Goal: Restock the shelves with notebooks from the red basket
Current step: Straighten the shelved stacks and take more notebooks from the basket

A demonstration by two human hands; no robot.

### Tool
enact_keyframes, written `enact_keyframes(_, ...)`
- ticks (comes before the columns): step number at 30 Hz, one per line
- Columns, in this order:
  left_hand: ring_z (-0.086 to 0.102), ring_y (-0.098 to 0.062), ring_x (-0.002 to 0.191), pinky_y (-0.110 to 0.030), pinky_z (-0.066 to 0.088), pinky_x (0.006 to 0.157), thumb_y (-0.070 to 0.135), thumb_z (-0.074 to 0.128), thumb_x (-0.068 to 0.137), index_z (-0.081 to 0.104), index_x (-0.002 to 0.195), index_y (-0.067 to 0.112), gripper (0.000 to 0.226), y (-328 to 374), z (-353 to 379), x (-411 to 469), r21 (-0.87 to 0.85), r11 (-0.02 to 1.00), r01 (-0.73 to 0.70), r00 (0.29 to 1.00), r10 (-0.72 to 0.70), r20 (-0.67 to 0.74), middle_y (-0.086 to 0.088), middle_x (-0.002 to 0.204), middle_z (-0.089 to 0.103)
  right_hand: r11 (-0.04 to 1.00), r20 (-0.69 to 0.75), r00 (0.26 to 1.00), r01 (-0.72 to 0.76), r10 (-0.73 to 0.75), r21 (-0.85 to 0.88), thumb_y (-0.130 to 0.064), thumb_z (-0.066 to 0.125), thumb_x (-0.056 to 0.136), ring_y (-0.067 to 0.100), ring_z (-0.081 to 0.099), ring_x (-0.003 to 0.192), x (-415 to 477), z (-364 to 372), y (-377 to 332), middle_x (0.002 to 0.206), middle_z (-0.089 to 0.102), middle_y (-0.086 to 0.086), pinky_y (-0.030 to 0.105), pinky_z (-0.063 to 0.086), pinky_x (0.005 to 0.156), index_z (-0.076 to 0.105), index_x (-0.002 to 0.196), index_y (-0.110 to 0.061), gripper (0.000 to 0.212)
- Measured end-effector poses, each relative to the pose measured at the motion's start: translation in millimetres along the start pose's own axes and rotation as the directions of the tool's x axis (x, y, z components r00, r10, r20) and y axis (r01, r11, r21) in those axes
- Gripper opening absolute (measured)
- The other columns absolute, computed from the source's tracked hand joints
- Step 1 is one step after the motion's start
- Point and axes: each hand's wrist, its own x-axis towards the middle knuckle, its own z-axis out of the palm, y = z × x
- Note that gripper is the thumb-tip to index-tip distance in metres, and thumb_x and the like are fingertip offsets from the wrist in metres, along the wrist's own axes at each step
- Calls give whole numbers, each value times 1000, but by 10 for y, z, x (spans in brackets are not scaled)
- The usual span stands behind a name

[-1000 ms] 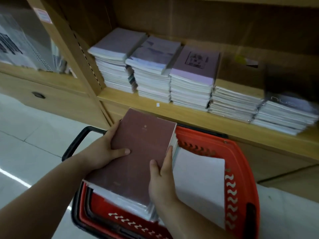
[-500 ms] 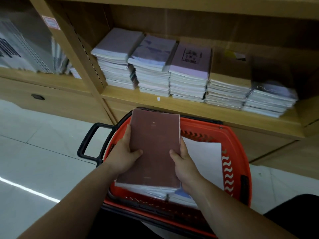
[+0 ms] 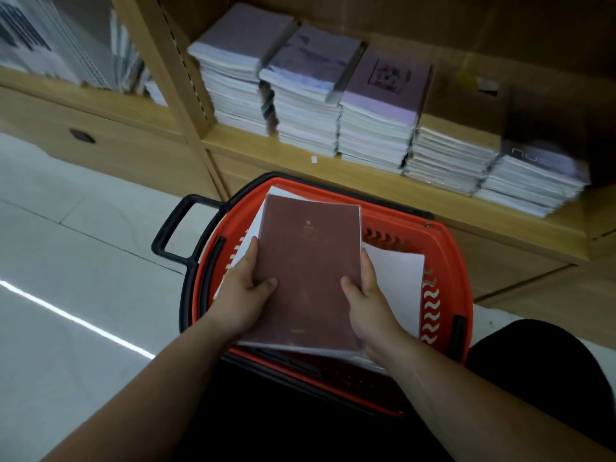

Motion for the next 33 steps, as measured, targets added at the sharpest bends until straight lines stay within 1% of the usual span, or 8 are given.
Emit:
enact_keyframes(5,44,-1,128,-16,41,98,7,53,103,12,161,31,75,41,135,-93,-144,989,35,999,-38,-18,23,145,36,999,44,999,24,-25,23,-21,43,109,-9,51,119,-43,-111,-5,147,44,-25,15,48,90,16,156,-52,63)
enact_keyframes(10,46,-1,130,-21,38,102,9,54,102,21,159,40,73,38,233,-128,-282,958,50,998,-56,-15,30,142,41,988,21,988,153,-154,18,-19,48,107,-16,33,137,-187,-271,-191,150,34,-40,27,32,118,22,152,-59,65)
enact_keyframes(13,55,11,120,-23,41,104,5,53,101,33,152,50,71,207,232,-115,-364,931,12,1000,-21,-20,37,133,54,970,18,970,244,-244,-20,-18,49,106,-27,26,133,-222,-347,-414,146,29,-47,16,28,113,24,151,-59,66)
enact_keyframes(17,63,-11,123,-34,47,101,-4,50,99,44,149,42,68,539,52,-52,-457,886,-78,997,70,-35,13,135,66,950,-8,950,312,-312,11,-18,51,106,-24,28,135,-193,-354,-762,152,31,-41,13,29,111,28,152,-55,64)
enact_keyframes(20,58,-17,131,-46,41,112,-4,55,95,46,149,39,70,804,-158,-59,-459,864,-206,978,163,-132,8,142,61,926,-17,926,377,-376,33,-15,51,105,-19,28,139,-166,-298,-1052,153,31,-39,26,26,122,30,153,-52,64)
enact_keyframes(24,60,-14,128,-39,47,105,-3,56,93,48,148,37,69,1246,-497,-153,-404,840,-361,923,262,-281,10,138,64,863,30,864,501,-503,56,-16,51,105,-18,27,141,-136,-181,-1538,153,31,-40,30,23,124,26,155,-50,65)
enact_keyframes(30,65,-7,118,-23,55,89,-11,49,96,51,146,37,70,2047,-1062,-240,-304,784,-541,804,377,-460,14,133,67,725,36,727,679,-686,113,-21,53,104,-26,33,131,-202,39,-2493,143,37,-47,4,28,104,29,136,-67,60)
enact_keyframes(33,69,-10,110,-27,56,88,-10,46,97,57,139,40,66,2591,-1301,-164,-257,779,-572,787,434,-438,14,124,71,680,23,689,709,-725,187,-16,51,105,-7,49,132,-139,48,-3051,142,53,-31,23,41,111,43,135,-63,56)
